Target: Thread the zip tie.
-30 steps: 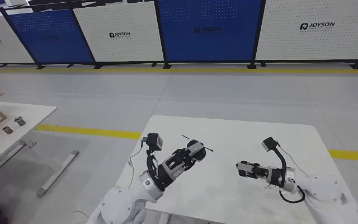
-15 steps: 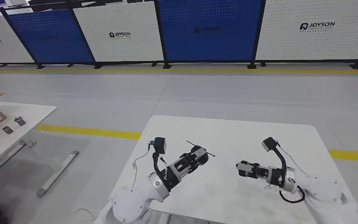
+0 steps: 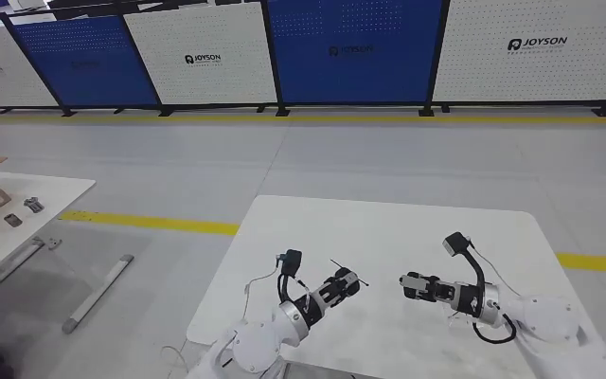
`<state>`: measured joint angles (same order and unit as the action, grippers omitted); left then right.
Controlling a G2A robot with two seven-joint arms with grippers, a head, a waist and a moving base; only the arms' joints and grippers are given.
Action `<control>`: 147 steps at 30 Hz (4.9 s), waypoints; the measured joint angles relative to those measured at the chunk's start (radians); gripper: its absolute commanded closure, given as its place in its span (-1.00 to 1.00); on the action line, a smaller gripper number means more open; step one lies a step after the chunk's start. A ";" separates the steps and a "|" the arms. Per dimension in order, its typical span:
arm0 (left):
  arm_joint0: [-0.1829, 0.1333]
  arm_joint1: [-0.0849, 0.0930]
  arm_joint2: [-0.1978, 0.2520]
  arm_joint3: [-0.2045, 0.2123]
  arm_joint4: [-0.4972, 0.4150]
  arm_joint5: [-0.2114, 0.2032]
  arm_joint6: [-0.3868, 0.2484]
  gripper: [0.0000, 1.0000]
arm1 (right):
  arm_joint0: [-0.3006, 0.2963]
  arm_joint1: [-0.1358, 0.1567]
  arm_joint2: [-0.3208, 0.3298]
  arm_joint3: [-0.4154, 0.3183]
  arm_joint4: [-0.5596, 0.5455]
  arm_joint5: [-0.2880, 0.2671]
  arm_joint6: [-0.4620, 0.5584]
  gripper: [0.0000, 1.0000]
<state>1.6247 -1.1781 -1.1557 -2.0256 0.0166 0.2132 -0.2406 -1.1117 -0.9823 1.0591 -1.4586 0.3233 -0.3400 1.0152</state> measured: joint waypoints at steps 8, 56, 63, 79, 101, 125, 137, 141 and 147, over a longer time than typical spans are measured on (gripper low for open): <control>0.000 0.000 0.000 -0.003 -0.003 -0.004 0.002 1.00 | 0.000 0.000 0.000 0.000 0.000 0.000 0.000 -1.00; -0.049 -0.026 0.092 0.078 -0.019 -0.121 0.158 1.00 | 0.000 0.000 0.000 0.000 0.000 0.000 0.000 -1.00; -0.042 -0.027 0.117 0.124 0.012 -0.136 0.159 1.00 | 0.000 0.000 0.000 0.000 0.000 0.000 0.000 -1.00; -0.027 -0.028 0.117 0.133 0.026 -0.162 0.204 1.00 | 0.020 0.011 0.025 -0.092 -0.147 0.120 -0.015 -1.00; -0.027 -0.028 0.117 0.133 0.026 -0.162 0.204 1.00 | 0.173 0.031 0.031 -0.103 -0.341 0.395 0.259 -1.00; -0.027 -0.028 0.117 0.133 0.027 -0.162 0.204 1.00 | 0.275 0.051 -0.027 -0.013 -0.568 0.490 0.375 -1.00; -0.027 -0.028 0.117 0.133 0.027 -0.162 0.204 1.00 | 0.361 0.044 -0.167 0.040 -0.680 0.648 0.375 -1.00; -0.027 -0.028 0.117 0.133 0.027 -0.162 0.204 1.00 | 0.360 0.044 -0.166 0.040 -0.680 0.645 0.375 -1.00; -0.027 -0.028 0.117 0.133 0.027 -0.162 0.204 1.00 | 0.352 0.045 -0.173 0.036 -0.698 0.638 0.361 -1.00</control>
<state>1.5977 -1.2064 -1.0388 -1.8928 0.0431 0.0515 -0.0371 -0.7599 -0.9377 0.8858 -1.4225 -0.3748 0.2980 1.3760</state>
